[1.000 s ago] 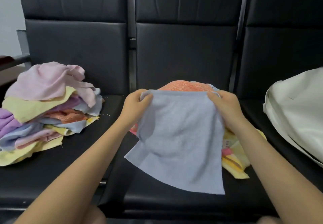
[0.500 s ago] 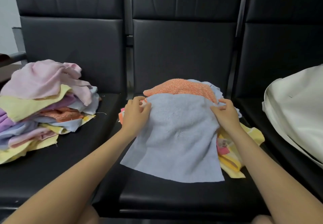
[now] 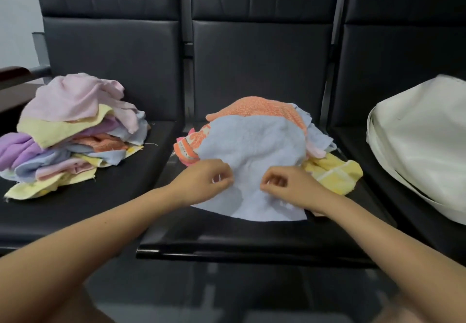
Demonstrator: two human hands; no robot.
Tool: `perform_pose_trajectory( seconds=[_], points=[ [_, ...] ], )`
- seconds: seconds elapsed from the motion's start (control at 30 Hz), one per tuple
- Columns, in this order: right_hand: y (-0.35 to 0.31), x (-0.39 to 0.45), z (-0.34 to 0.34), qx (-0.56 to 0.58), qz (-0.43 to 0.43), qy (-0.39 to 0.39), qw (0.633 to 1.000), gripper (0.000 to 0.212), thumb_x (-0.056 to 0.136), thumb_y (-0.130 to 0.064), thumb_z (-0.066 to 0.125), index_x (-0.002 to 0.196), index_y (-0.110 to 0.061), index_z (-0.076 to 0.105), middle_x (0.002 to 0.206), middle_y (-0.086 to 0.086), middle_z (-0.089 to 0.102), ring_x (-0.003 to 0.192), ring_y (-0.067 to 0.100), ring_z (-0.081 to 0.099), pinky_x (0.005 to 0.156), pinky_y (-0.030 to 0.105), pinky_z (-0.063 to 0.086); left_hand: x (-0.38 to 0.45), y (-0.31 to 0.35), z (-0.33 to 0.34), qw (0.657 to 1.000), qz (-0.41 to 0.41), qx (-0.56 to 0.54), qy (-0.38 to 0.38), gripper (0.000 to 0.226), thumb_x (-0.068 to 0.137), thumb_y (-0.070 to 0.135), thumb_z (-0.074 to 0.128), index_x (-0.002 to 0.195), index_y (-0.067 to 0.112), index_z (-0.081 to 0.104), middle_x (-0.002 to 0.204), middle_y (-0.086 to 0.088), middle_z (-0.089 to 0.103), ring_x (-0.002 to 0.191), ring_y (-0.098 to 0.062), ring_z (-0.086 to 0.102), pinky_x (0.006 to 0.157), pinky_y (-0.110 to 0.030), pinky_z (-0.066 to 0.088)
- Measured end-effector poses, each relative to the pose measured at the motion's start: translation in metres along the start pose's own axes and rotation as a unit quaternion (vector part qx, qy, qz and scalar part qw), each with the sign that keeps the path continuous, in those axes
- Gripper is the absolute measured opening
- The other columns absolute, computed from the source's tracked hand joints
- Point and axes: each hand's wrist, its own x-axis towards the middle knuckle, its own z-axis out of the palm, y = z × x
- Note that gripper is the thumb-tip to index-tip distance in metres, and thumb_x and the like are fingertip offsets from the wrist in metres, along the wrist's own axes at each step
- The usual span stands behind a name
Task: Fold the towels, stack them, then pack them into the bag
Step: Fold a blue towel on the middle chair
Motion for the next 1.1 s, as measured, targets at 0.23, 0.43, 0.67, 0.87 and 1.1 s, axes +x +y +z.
perform_pose_trajectory(
  seconds=[0.23, 0.43, 0.67, 0.87, 1.1],
  points=[
    [-0.008, -0.017, 0.02, -0.127, -0.052, -0.131, 0.982, 0.026, 0.084, -0.041, 0.072, 0.106, -0.029, 0.065, 0.089, -0.012, 0.051, 0.081, 0.006, 0.051, 0.078, 0.018, 0.043, -0.028, -0.021, 0.029, 0.995, 0.035, 0.021, -0.086, 0.024, 0.088, 0.033, 0.067, 0.112, 0.029, 0.064, 0.104, 0.012, 0.051, 0.094, 0.008, 0.043, 0.086, -0.008, 0.034],
    [-0.01, -0.004, 0.033, -0.193, -0.102, -0.091, 0.972, 0.007, 0.093, -0.021, 0.057, 0.09, -0.016, 0.06, 0.092, -0.003, 0.055, 0.081, 0.012, 0.051, 0.078, 0.027, 0.045, -0.018, -0.023, 0.039, 0.994, 0.09, 0.048, -0.041, 0.025, 0.089, 0.038, 0.056, 0.103, 0.02, 0.067, 0.102, 0.009, 0.055, 0.097, -0.007, 0.05, 0.087, -0.022, 0.041],
    [-0.011, 0.005, 0.048, -0.18, -0.046, 0.005, 0.983, 0.008, 0.1, -0.013, 0.036, 0.094, -0.009, 0.036, 0.07, 0.006, 0.049, 0.066, 0.032, 0.053, 0.063, 0.045, 0.041, -0.007, -0.012, 0.038, 0.999, 0.029, 0.018, -0.017, 0.035, 0.1, 0.041, 0.025, 0.087, 0.014, 0.044, 0.073, 0.001, 0.051, 0.068, -0.014, 0.046, 0.066, -0.03, 0.034],
    [-0.017, 0.003, 0.028, -0.176, -0.03, 0.012, 0.984, 0.025, 0.098, -0.043, 0.048, 0.094, -0.018, 0.049, 0.07, -0.006, 0.054, 0.07, 0.016, 0.052, 0.063, 0.031, 0.037, 0.002, -0.008, 0.021, 0.993, 0.038, 0.114, -0.022, 0.032, 0.093, 0.054, 0.049, 0.085, 0.023, 0.042, 0.057, 0.009, 0.045, 0.053, -0.006, 0.045, 0.049, -0.021, 0.025],
    [0.007, -0.007, -0.001, -0.161, -0.005, 0.058, 0.985, 0.017, 0.09, -0.009, 0.045, 0.074, -0.004, 0.048, 0.069, 0.006, 0.053, 0.064, 0.019, 0.052, 0.062, 0.04, 0.041, -0.009, -0.022, 0.002, 0.996, 0.003, 0.091, -0.004, 0.03, 0.096, 0.035, 0.038, 0.067, 0.028, 0.038, 0.061, 0.008, 0.048, 0.058, -0.008, 0.046, 0.058, -0.034, 0.038]
  ],
)
